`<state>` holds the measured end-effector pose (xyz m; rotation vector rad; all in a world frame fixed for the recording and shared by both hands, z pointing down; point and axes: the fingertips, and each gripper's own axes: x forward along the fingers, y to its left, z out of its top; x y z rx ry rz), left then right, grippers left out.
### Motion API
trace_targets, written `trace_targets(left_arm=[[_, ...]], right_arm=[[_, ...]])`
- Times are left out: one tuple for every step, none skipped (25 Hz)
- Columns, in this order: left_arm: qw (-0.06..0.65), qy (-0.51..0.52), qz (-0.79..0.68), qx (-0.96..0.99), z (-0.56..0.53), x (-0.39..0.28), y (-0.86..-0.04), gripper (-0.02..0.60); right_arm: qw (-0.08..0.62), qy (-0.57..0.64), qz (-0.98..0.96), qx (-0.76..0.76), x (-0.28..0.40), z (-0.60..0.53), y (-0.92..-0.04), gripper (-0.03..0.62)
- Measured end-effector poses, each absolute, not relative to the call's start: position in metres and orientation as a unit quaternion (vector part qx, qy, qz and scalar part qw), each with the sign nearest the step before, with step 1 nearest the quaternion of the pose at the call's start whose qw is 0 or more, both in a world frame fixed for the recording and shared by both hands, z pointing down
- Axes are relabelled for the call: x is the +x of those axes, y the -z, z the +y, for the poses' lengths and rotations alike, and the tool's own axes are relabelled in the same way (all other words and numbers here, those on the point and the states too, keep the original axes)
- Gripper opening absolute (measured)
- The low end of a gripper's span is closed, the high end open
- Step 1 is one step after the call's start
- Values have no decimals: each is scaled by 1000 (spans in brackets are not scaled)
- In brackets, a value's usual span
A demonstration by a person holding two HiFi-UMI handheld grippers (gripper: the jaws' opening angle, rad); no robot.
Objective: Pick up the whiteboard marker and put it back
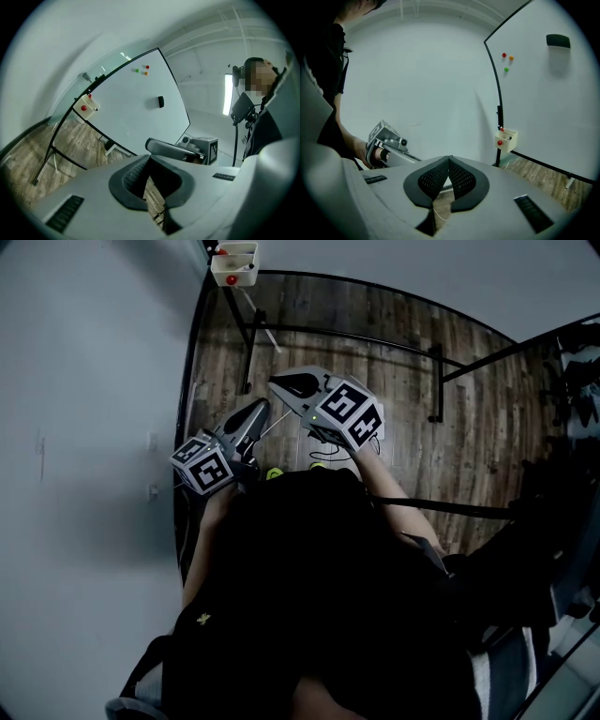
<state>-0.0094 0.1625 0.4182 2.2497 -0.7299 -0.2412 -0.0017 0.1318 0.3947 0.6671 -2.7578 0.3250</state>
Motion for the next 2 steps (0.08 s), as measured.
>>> trace_targets(left_arm=[[373,94,-287,878,164,-10,-419,5],[372,94,-288,877,166,-10,-420,5]], right_arm=[[142,-113,-956,230,-1,132,-395,0],[142,-114,-956,228,-1,133,-395,0]])
